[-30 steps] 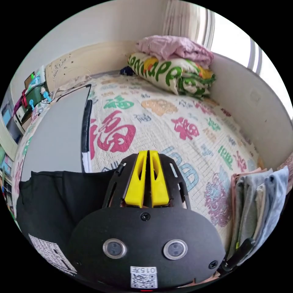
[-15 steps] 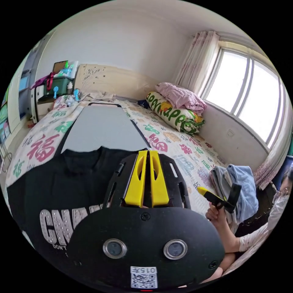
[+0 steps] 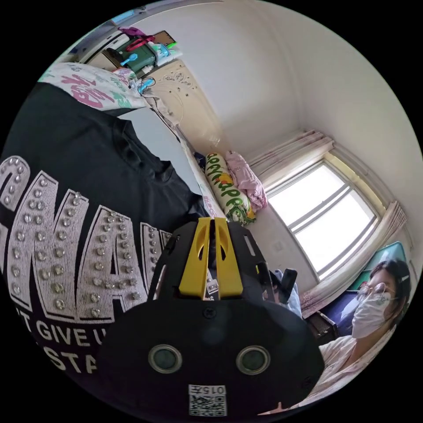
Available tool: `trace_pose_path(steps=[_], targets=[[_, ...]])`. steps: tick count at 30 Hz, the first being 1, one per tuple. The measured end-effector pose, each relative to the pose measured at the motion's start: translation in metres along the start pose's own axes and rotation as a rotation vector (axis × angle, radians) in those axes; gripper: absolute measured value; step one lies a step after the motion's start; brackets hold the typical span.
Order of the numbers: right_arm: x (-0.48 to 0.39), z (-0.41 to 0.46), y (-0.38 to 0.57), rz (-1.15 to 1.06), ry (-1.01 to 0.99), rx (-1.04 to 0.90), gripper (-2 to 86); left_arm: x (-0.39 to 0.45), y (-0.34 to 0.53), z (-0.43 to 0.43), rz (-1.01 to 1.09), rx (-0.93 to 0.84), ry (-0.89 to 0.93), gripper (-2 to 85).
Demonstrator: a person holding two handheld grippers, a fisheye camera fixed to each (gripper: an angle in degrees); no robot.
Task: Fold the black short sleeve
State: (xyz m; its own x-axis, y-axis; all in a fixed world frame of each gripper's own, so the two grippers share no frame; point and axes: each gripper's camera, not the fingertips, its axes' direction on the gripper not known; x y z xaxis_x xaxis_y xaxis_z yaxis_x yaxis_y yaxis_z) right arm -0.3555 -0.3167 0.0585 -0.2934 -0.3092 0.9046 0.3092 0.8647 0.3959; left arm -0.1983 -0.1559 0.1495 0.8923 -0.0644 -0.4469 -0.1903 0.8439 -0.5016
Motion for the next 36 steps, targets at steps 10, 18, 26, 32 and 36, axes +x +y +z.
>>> trace_pose_path(steps=[10, 18, 26, 32, 36], targets=[[-0.006, 0.105, -0.007, -0.126, 0.082, -0.294, 3.0, 0.039, -0.010, 0.002, -0.017, 0.026, -0.003, -0.4], [-0.041, 0.080, 0.072, -0.555, -0.188, -0.387, 4.3, 0.094, -0.016, 0.009, -0.012, -0.036, -0.229, 0.0], [0.018, 0.051, 0.113, -0.541, -0.106, -0.282, 8.2, 0.181, -0.022, -0.014, 0.150, 0.029, -0.445, 2.3], [0.042, 0.096, 0.147, -0.570, 0.050, -0.351, 11.0, 0.235, -0.054, 0.127, 0.290, -0.239, -0.379, 8.0], [0.049, 0.129, 0.167, -0.619, 0.061, -0.392, 11.4, 0.259, -0.059, 0.236, 0.335, -0.368, -0.451, 10.4]])
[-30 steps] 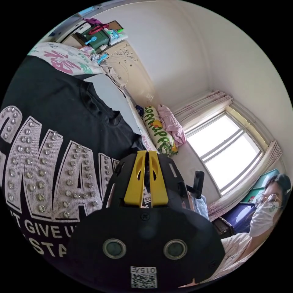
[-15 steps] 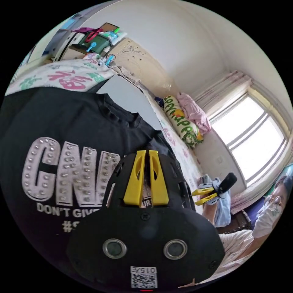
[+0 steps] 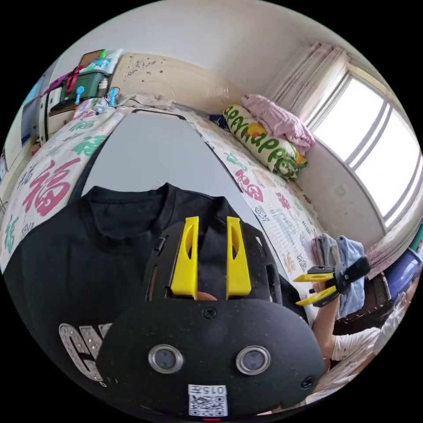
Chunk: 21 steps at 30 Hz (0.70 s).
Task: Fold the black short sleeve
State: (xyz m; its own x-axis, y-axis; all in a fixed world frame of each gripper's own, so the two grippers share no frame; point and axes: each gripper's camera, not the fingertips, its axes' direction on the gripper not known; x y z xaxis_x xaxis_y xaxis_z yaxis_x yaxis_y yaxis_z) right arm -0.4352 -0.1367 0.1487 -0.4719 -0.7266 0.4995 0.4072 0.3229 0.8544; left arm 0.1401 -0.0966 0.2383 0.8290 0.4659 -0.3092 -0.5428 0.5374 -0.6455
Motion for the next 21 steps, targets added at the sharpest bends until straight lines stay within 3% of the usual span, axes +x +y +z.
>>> trace_pose_path(steps=[5, 9, 16, 18, 21], targets=[[0.007, 0.053, 0.005, 0.006, 0.062, -0.094, 8.4, 0.063, -0.025, 0.071, 0.120, -0.181, -0.160, 9.3], [0.029, 0.076, 0.011, 0.074, 0.058, -0.089, 4.6, 0.112, -0.035, 0.092, 0.188, -0.186, -0.180, 1.5], [0.050, 0.108, 0.020, 0.152, 0.115, -0.165, 2.5, 0.174, -0.055, 0.107, 0.186, -0.106, -0.191, 0.3], [0.056, 0.122, 0.026, 0.156, 0.114, -0.175, 2.5, 0.189, -0.061, 0.112, 0.161, -0.112, -0.306, 0.5], [0.068, 0.134, 0.039, 0.169, 0.091, -0.145, 3.9, 0.195, -0.062, 0.091, 0.135, -0.084, -0.302, 1.4]])
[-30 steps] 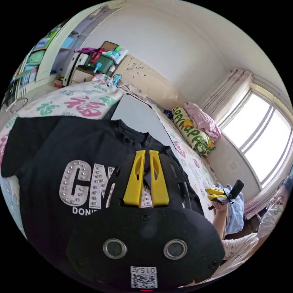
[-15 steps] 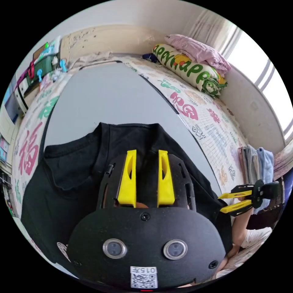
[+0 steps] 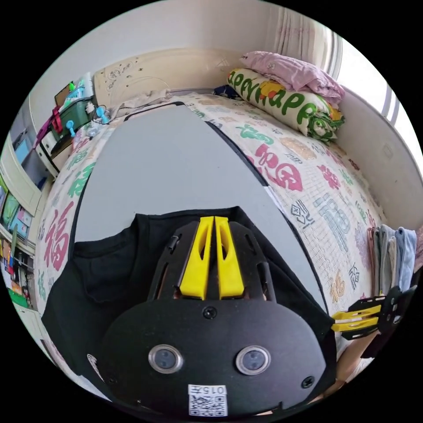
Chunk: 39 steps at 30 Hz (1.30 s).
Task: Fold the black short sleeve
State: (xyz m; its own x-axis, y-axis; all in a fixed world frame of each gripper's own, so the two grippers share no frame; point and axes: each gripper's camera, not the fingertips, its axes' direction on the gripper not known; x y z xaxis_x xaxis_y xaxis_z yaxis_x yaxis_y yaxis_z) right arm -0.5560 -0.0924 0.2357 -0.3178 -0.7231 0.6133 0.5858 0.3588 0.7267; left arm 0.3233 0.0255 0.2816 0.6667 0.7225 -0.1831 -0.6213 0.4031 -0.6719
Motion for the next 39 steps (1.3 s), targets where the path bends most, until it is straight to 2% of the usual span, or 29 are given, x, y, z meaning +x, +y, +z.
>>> trace_pose_path(steps=[4, 6, 8, 13, 17, 22, 26, 31, 33, 35, 37, 39], targets=[[0.024, -0.009, 0.022, 0.058, -0.020, 0.114, 6.8, -0.023, 0.032, -0.061, -0.054, 0.112, 0.168, 3.2], [0.019, -0.021, 0.033, -0.016, -0.087, 0.256, 7.2, -0.038, 0.065, -0.094, -0.037, 0.057, 0.218, 5.5], [0.001, -0.017, 0.029, -0.127, -0.140, 0.299, 7.7, -0.050, 0.096, -0.116, -0.038, 0.007, 0.240, 8.7], [-0.045, 0.049, 0.003, -0.362, -0.123, 0.180, 8.5, -0.083, 0.156, -0.161, -0.128, 0.093, 0.330, 8.6], [-0.044, 0.098, -0.004, -0.411, -0.197, 0.108, 7.9, -0.073, 0.146, -0.162, -0.101, 0.016, 0.390, 7.1], [-0.037, 0.154, -0.010, -0.409, -0.163, 0.033, 5.6, -0.066, 0.127, -0.182, -0.142, -0.038, 0.324, 4.4], [-0.039, 0.207, -0.021, -0.407, -0.136, -0.060, 5.6, -0.092, 0.150, -0.256, -0.219, 0.164, 0.282, 6.6], [-0.036, 0.251, -0.037, -0.336, -0.129, -0.099, 5.2, -0.201, 0.230, -0.377, -0.551, 0.419, 0.007, 10.8], [-0.035, 0.273, -0.045, -0.284, -0.112, -0.123, 4.8, -0.263, 0.278, -0.420, -0.712, 0.397, -0.040, 13.1], [-0.039, 0.290, -0.055, -0.264, -0.091, -0.165, 4.6, -0.293, 0.314, -0.451, -0.757, 0.365, -0.068, 14.0], [-0.045, 0.308, -0.069, -0.255, -0.062, -0.229, 4.5, -0.311, 0.343, -0.474, -0.759, 0.306, -0.088, 14.3], [-0.047, 0.335, -0.091, -0.237, -0.037, -0.320, 4.4, -0.326, 0.355, -0.482, -0.665, 0.192, -0.018, 13.2]])
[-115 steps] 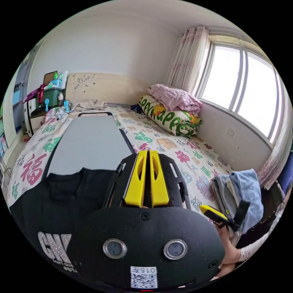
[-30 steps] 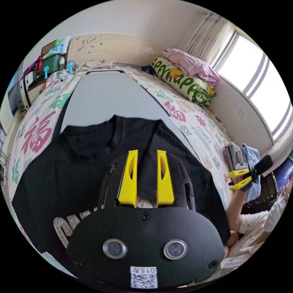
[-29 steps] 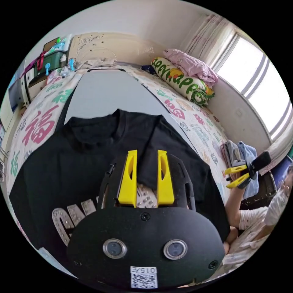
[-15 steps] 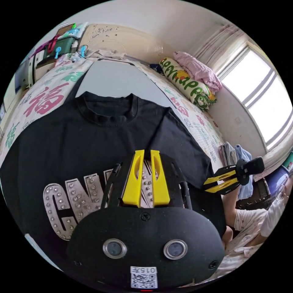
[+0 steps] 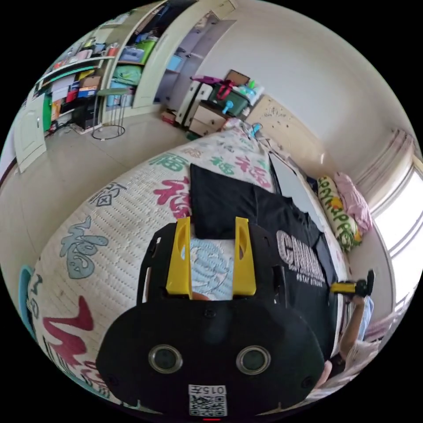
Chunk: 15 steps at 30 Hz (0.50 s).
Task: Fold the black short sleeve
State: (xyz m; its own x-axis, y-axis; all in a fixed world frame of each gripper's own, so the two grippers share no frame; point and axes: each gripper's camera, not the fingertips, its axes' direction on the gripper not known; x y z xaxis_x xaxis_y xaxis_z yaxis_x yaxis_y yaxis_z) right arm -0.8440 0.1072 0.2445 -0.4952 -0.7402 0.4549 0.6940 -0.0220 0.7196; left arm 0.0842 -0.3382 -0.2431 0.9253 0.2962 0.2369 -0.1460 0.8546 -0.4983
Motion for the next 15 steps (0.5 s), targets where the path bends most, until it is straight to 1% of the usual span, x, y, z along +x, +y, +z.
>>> trace_pose_path(steps=[2, 3, 4, 5, 6, 7, 8, 9, 10, 11, 12, 13, 15], targets=[[0.011, 0.015, -0.020, 0.048, -0.028, -0.061, 4.4, 0.002, -0.015, 0.009, 0.068, -0.096, 0.033, 12.1], [0.015, 0.025, -0.030, 0.061, -0.037, -0.087, 4.6, 0.013, -0.029, 0.021, 0.177, -0.183, 0.032, 10.8], [0.016, 0.030, -0.034, 0.059, -0.034, -0.095, 4.6, 0.020, -0.037, 0.030, 0.242, -0.243, 0.007, 9.5], [0.016, 0.040, -0.039, 0.055, -0.026, -0.111, 4.9, 0.027, -0.050, 0.050, 0.331, -0.356, -0.081, 6.7], [0.012, 0.049, -0.045, 0.050, -0.014, -0.166, 5.0, 0.031, -0.064, 0.050, 0.398, -0.386, -0.052, 5.1], [0.009, 0.053, -0.048, 0.039, -0.007, -0.212, 5.0, 0.032, -0.071, 0.049, 0.422, -0.405, -0.030, 4.3], [-0.003, 0.054, -0.054, -0.007, -0.001, -0.291, 5.1, 0.031, -0.079, 0.048, 0.473, -0.439, 0.012, 3.5], [-0.018, 0.046, -0.063, -0.059, -0.019, -0.328, 5.1, 0.029, -0.080, 0.047, 0.536, -0.446, 0.046, 2.9], [-0.025, 0.040, -0.071, -0.074, -0.014, -0.330, 5.5, 0.024, -0.079, 0.044, 0.553, -0.428, 0.077, 2.6], [-0.036, 0.024, -0.094, -0.094, 0.023, -0.307, 6.2, 0.007, -0.076, 0.037, 0.527, -0.381, 0.163, 2.2], [-0.047, 0.007, -0.127, -0.114, 0.058, -0.242, 6.4, -0.009, -0.075, 0.029, 0.483, -0.357, 0.245, 1.9], [-0.052, 0.000, -0.147, -0.126, 0.068, -0.197, 6.4, -0.014, -0.077, 0.025, 0.473, -0.360, 0.272, 1.7], [-0.071, -0.012, -0.249, -0.185, 0.086, 0.023, 6.5, -0.021, -0.080, 0.019, 0.454, -0.388, 0.317, 1.3]])
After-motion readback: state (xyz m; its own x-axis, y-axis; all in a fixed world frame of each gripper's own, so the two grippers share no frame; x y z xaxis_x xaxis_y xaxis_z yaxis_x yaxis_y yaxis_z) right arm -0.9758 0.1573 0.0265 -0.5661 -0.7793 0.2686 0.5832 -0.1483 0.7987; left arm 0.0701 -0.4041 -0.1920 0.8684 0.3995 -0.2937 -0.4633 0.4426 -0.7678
